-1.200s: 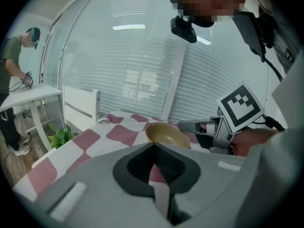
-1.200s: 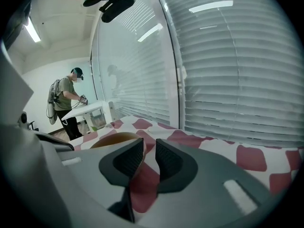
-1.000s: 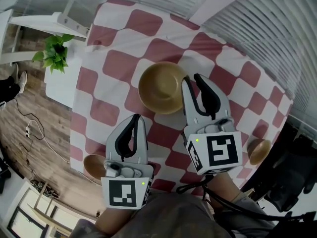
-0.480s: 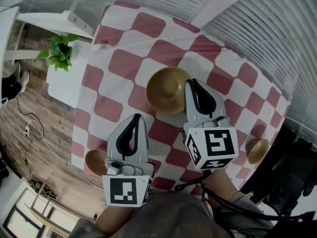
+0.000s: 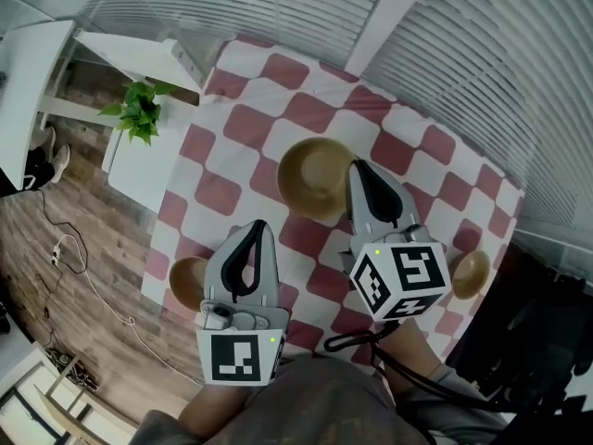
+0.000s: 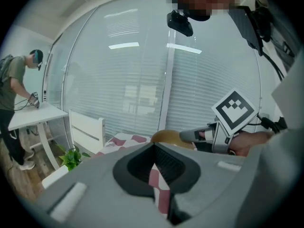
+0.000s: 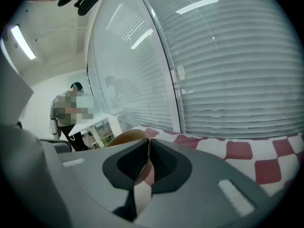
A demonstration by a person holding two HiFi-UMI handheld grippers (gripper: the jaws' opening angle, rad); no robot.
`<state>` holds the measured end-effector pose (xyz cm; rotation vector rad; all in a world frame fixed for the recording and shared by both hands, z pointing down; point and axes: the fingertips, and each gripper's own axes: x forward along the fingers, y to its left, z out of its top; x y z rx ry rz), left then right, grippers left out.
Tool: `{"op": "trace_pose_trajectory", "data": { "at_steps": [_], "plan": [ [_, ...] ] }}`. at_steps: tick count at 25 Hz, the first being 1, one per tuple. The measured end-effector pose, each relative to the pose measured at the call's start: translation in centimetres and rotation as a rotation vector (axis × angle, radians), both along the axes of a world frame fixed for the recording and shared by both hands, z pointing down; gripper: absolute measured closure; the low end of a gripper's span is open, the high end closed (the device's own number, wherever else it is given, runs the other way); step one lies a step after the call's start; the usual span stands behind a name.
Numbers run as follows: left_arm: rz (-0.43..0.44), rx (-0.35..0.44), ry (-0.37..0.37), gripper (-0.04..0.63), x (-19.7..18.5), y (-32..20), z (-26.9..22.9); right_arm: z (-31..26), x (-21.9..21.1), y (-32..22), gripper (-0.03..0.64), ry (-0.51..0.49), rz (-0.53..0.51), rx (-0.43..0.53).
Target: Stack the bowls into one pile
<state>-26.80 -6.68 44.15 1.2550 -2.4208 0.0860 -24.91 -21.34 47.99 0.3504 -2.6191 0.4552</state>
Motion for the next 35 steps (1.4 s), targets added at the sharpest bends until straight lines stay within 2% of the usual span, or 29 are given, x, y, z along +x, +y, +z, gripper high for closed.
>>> {"op": "trace_pose_trajectory", "data": {
  "at_steps": [12,16,21,29,35],
  "plan": [
    [-0.029,0.09,-0.241,0.595,5.5,3.6,-10.3,-11.2,7.4,3.1,0.575,-0.172,-0.001,0.049],
    [-0.055,0.083,-0.306,0.595,7.3,5.0,-12.8,-13.2,10.2,4.4,0.575,-0.205,-0.015,0.061],
    [-0.054,0.146,-0.393,0.595,10.2,5.8,-15.5,-14.4,12.3,6.1,0.575,-0.239,-0.046,0.07],
    [-0.093,0.173,-0.452,0.595,14.0,7.9,-19.2,-17.7,14.8,9.0,0.577,-0.288,-0.118,0.097],
    [-0.132,0.174,-0.464,0.595,15.6,10.6,-20.0,-19.0,16.3,11.2,0.577,-0.309,-0.155,0.11]
  ]
}}
